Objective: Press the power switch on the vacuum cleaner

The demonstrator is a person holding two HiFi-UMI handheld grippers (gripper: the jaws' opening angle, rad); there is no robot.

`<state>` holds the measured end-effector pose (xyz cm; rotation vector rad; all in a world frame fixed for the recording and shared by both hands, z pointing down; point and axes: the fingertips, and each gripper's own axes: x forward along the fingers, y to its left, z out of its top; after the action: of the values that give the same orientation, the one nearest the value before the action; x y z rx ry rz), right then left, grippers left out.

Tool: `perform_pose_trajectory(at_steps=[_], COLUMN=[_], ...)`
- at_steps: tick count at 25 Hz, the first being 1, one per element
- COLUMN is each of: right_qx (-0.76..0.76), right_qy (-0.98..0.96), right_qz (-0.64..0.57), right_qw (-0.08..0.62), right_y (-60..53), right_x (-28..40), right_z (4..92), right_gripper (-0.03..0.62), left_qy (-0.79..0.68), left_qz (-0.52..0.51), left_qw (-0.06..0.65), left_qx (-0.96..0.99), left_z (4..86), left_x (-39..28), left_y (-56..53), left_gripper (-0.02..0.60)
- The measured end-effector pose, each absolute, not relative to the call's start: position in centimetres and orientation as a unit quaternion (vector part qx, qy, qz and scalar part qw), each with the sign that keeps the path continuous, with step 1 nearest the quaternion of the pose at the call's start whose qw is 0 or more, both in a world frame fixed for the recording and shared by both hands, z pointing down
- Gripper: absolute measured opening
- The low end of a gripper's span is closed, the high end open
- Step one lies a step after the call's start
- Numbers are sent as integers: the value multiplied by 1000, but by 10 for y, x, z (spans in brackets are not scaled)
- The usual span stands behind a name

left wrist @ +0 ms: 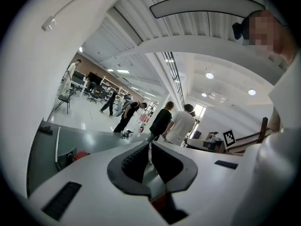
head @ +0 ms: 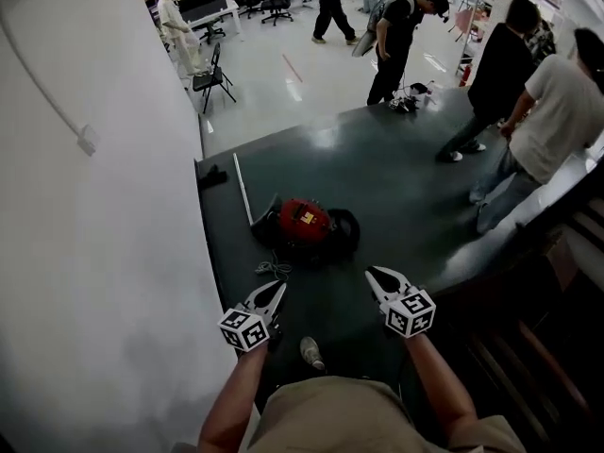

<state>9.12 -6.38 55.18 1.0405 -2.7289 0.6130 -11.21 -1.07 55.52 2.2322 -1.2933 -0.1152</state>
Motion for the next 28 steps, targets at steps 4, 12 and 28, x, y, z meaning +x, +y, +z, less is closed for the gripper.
perform_pose_trajectory(at_steps=[4, 12, 28], right_qx=[355, 361, 337], right_qy=[-907, -904, -911], right_qz=[209, 212, 200], right_qw=[81, 83, 126], right_y=[-94, -145, -354], right_x=[52, -3, -29], right_z=[559, 574, 615], right_gripper=[17, 17, 17], left_qy=[-478, -469, -476], left_qz=[-46, -48, -26], left_qw=[280, 285, 281], left_qx=[831, 834, 833], left_z=[560, 572, 587], left_x=[-158, -211, -229], left_y=[-40, -98, -270], left_gripper=[8, 8, 22])
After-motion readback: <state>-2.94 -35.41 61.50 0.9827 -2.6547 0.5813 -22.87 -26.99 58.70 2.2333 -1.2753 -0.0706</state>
